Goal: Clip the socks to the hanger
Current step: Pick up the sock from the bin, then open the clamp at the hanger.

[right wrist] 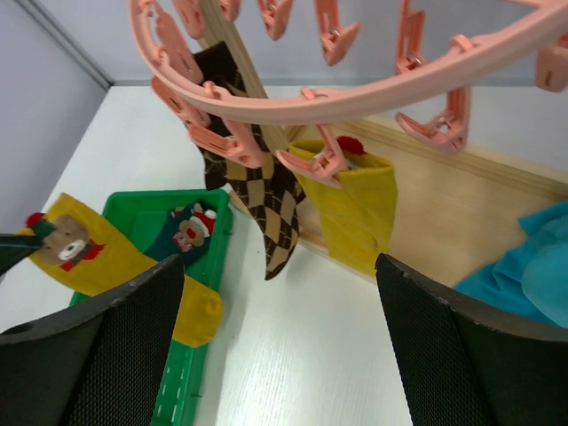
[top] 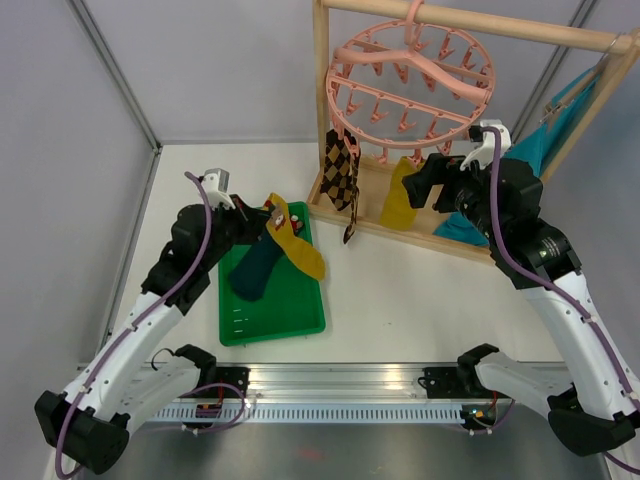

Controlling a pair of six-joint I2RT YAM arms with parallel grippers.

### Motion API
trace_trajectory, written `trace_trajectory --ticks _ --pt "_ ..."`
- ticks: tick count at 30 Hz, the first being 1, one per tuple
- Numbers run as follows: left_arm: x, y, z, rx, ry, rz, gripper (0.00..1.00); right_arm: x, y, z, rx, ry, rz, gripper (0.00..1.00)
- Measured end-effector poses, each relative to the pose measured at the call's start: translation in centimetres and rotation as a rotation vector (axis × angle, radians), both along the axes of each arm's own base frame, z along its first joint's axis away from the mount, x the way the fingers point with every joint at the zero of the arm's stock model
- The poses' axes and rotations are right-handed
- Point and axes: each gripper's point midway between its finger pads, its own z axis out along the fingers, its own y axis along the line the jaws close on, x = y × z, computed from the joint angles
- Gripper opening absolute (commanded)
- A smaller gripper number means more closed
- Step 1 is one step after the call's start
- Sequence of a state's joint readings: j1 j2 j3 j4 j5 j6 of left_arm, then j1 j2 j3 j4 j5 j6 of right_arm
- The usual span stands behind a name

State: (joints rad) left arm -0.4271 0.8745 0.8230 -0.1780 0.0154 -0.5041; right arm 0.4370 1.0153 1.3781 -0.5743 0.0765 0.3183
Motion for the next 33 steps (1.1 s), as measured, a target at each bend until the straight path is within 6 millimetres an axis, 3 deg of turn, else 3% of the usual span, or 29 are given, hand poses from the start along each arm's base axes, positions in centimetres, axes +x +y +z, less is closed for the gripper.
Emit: trace_trajectory --ticks 7,14,19,26,33 --pt "-0.9 -1.5 3.9 -0.001 -0.085 -0.075 0.02 -0.5 -2.7 -1.7 -0.062 0.058 -0.123 0.95" --pt "-1.7 -2.0 6.0 -0.015 -0.126 -0.121 0.02 -0.9 -4.6 -2.2 -0.086 0.055 -0.210 0.96" --pt "-2.4 -2.1 7.2 -0.017 -0.158 -0.151 0.02 0.9 -4.4 -3.6 -0.104 0.075 -0.219 0.96" --pt "-2.8 -2.2 8.1 -0.014 -0.176 -0.170 0.02 4.4 -6.4 -6.6 -0.166 0.099 -0.259 0.95" --pt "-2.9 -2.3 7.9 -0.011 -0.169 -0.181 0.02 6.4 -7.2 -4.9 -0.182 0.003 -0.250 0.94"
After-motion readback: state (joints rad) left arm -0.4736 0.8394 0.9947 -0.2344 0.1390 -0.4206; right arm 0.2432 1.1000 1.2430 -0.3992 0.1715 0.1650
